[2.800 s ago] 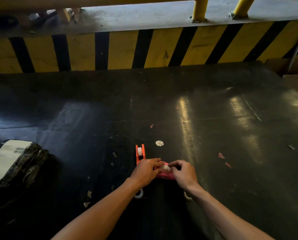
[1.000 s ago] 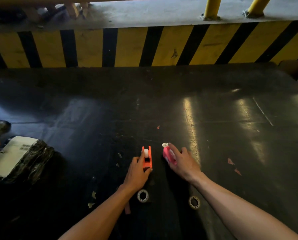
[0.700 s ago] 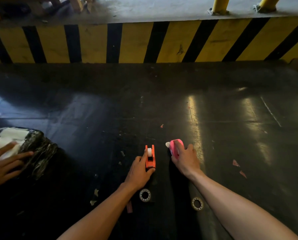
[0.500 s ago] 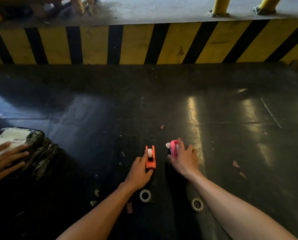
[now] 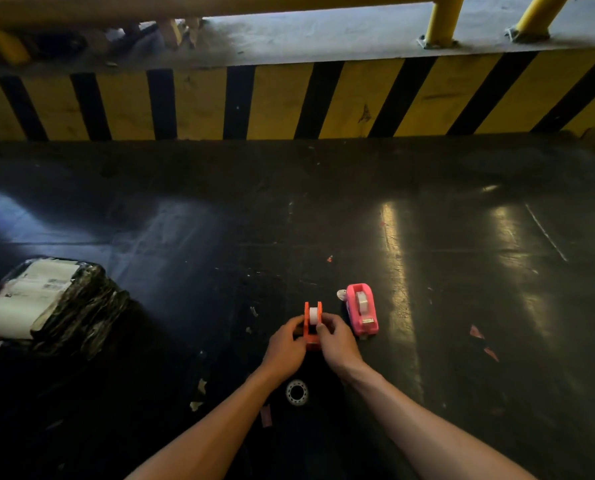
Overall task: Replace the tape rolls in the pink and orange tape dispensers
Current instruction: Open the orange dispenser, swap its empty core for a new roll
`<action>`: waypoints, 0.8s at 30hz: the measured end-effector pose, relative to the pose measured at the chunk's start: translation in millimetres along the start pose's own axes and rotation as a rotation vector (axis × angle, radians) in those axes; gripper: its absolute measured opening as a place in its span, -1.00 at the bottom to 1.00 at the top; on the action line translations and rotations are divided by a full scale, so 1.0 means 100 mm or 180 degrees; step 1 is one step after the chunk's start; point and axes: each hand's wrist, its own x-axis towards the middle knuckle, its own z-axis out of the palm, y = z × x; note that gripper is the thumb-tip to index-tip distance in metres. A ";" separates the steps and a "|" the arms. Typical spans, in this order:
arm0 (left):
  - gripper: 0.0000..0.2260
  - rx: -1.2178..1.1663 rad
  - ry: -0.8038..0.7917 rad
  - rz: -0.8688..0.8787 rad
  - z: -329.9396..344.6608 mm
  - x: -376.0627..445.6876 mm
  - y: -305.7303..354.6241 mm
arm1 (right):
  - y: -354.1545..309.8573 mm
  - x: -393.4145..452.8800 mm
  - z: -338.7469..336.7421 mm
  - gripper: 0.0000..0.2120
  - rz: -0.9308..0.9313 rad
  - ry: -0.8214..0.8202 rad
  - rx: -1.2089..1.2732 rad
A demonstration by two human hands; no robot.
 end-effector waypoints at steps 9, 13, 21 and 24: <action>-0.85 -0.0862 0.0334 -0.0297 0.17 -0.22 0.03 | 0.19 -0.34 -0.16 -0.85 -0.0436 0.0134 0.0269; -0.82 -0.1527 0.0139 -0.0640 0.19 -0.27 0.09 | 0.26 -0.42 -0.18 -0.86 -0.0651 0.0309 0.0291; -0.77 -0.2070 -0.0358 -0.0744 0.11 -0.41 0.12 | 0.26 -0.49 -0.34 -0.73 -0.0400 -0.0018 0.1041; -0.77 -0.2266 -0.0400 -0.0887 0.10 -0.43 0.12 | 0.24 -0.50 -0.31 -0.74 -0.0217 -0.0025 0.1324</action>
